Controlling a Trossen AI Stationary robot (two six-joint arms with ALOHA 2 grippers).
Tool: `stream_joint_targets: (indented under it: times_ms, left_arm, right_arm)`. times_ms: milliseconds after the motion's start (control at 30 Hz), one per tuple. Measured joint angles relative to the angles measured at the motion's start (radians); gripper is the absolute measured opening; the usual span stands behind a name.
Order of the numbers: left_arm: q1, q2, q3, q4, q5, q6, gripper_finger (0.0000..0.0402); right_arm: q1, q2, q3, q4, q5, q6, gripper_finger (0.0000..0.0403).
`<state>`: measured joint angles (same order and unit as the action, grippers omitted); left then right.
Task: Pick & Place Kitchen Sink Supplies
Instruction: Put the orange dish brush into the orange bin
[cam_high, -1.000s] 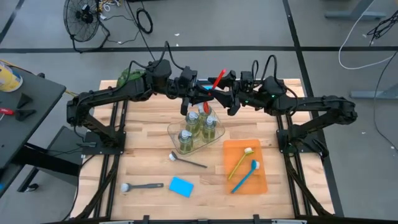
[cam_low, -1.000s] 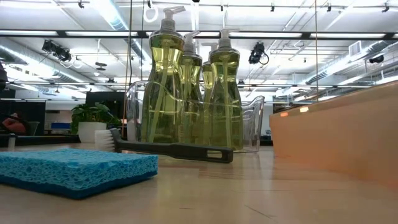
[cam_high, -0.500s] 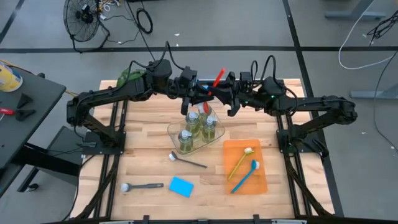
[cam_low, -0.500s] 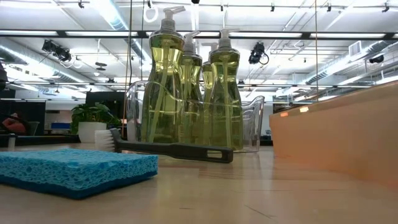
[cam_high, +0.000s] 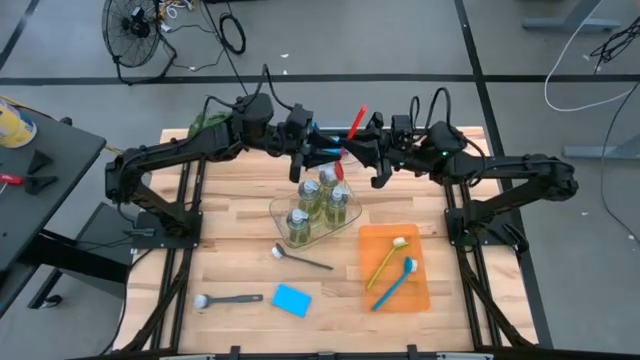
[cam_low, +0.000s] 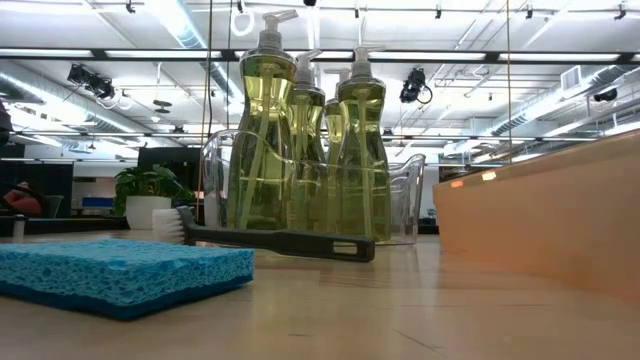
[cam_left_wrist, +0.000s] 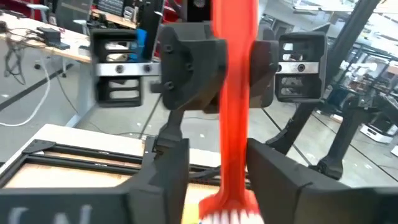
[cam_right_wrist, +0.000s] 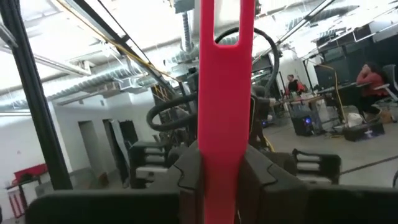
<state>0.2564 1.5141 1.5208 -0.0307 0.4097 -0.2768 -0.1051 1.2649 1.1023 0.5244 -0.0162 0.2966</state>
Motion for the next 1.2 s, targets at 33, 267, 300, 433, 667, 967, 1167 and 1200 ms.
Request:
stream_joint_targets:
  times_ms: [33, 267, 300, 433, 667, 967, 1167, 1200]
  left_arm:
    - [0.002, -0.006, 0.0, -0.007, -0.008, 0.0, 0.0174]
    - [0.033, -0.064, 0.0, -0.124, -0.024, 0.011, 0.0252]
    - [0.037, -0.075, 0.0, -0.135, -0.024, 0.011, 0.0258]
    - [0.051, -0.103, 0.0, -0.156, -0.024, 0.011, 0.0267]
    - [0.068, -0.126, 0.0, -0.164, -0.024, 0.018, 0.0268]
    - [0.066, -0.125, 0.0, -0.167, -0.024, 0.019, 0.0268]
    - [0.066, -0.125, 0.0, -0.163, -0.024, 0.019, 0.0268]
    - [0.066, -0.125, 0.0, -0.163, -0.024, 0.019, 0.0268]
  right_arm:
    - [0.0, -0.011, 0.0, -0.013, -0.001, -0.004, 0.0054]
    - [0.0, -0.125, 0.0, -0.296, -0.003, -0.05, 0.0054]
    - [0.0, -0.143, 0.001, -0.356, -0.003, -0.054, 0.0054]
    - [0.002, -0.217, 0.001, -0.571, -0.038, -0.082, 0.0054]
    - [0.022, -0.317, 0.001, -0.835, -0.203, -0.255, 0.0054]
    - [0.18, -0.323, 0.001, -1.116, -0.298, -0.505, 0.0054]
    - [0.287, -0.287, 0.001, -1.307, -0.247, -0.603, 0.0054]
    - [0.301, -0.277, 0.001, -1.332, -0.238, -0.626, 0.0054]
